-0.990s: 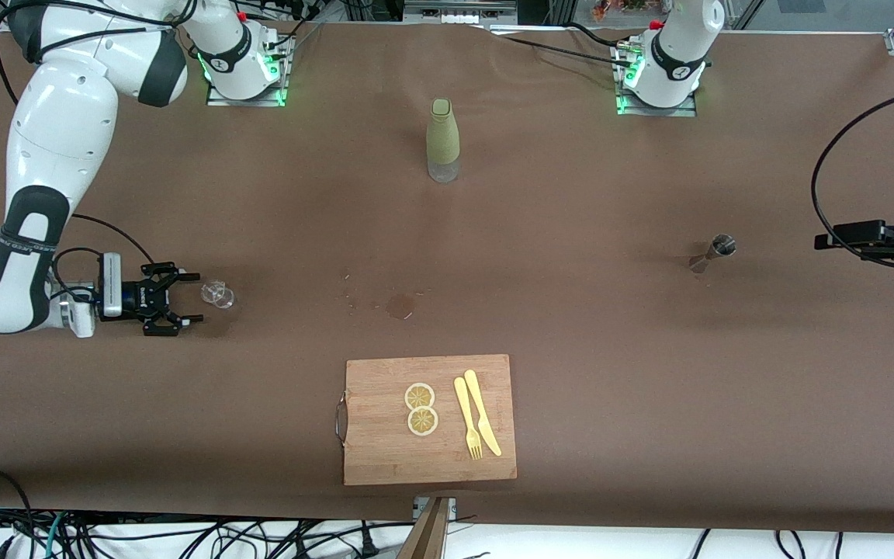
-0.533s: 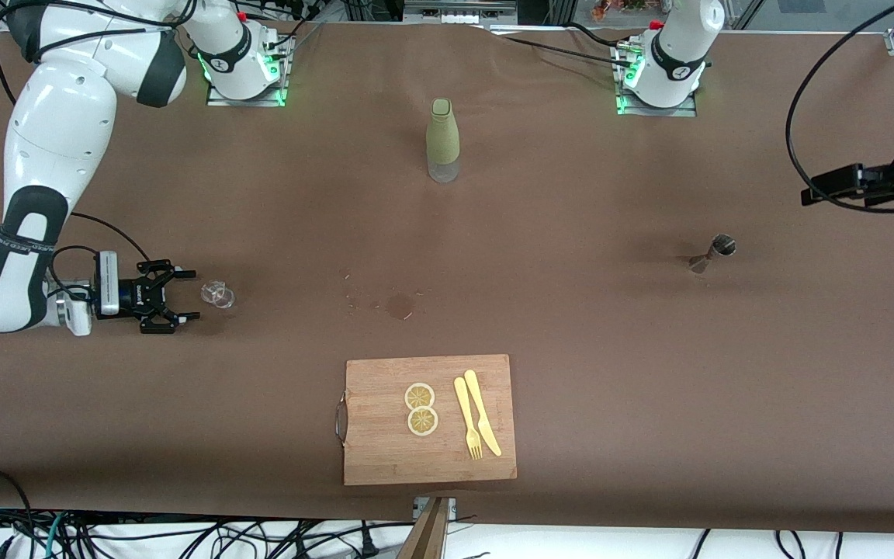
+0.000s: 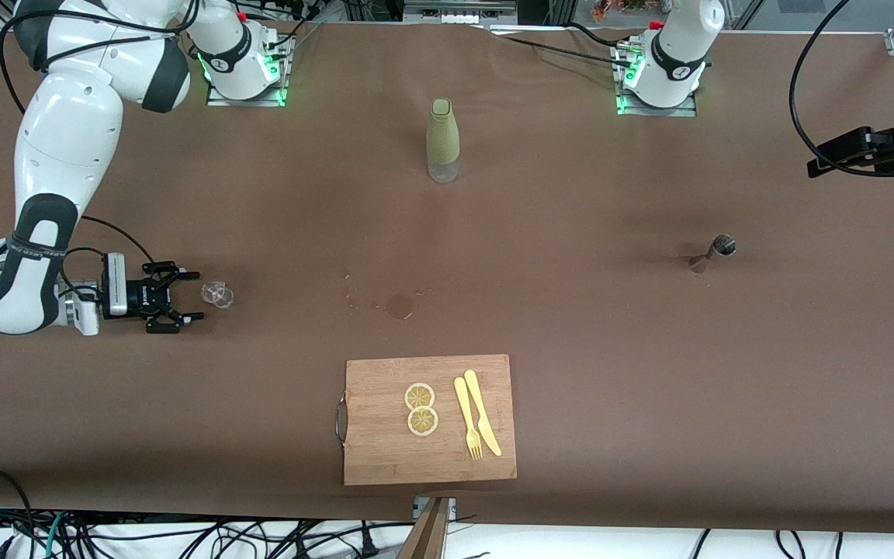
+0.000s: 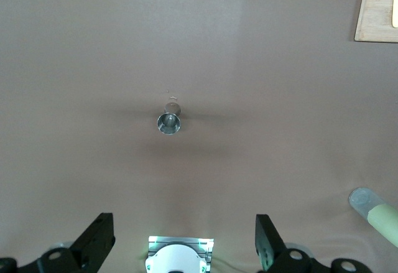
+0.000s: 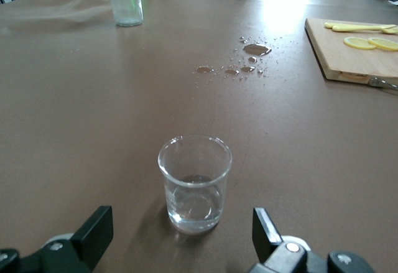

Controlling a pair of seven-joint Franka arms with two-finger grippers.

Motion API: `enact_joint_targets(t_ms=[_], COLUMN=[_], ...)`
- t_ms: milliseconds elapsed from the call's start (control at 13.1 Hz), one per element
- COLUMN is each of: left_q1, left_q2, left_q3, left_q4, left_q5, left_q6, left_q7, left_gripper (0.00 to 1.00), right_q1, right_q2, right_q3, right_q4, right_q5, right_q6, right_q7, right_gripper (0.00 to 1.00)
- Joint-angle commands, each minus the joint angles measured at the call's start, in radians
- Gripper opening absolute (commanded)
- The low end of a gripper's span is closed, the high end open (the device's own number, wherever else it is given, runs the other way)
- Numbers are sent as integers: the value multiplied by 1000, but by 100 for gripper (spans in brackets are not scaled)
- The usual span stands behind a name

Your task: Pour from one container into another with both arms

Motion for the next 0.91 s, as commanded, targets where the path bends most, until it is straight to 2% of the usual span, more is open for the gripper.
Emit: enact_joint_targets(t_ms=[0, 76, 152, 228, 305, 685, 838], left_q1=[-10, -12, -12, -10, -12, -38, -38], left_q2=[-45, -46, -51, -51, -51, -75, -65], left_q3=[-7, -12, -22, -36, -38, -39, -41], left_q4=[-33, -34, -34, -36, -43, -77, -75], left_q5=[24, 24, 34, 38, 36, 22, 21], left_q6=[6, 6, 15, 59, 96, 108, 153], left_q7=[-51, -68, -66, -65, -66, -122, -128], left_gripper=[100, 100, 100, 100, 100, 100, 100], right_q1=[-6, -6, -6, -4, -4, -3, -3], right_q2=[-5, -5, -5, -7, -5, -10, -10], right_q3=[5, 6, 6, 6, 6, 20, 20], right_q4=[-12, -12, -13, -18, -36, -45, -68], right_q5=[-11, -10, -8, -10, -10, -10, -14], right_q6=[34, 34, 26, 21, 20, -20, -34], right_q7=[-64, -76, -73, -43, 0, 23, 35], right_gripper=[95, 62, 40, 5, 0, 0, 0])
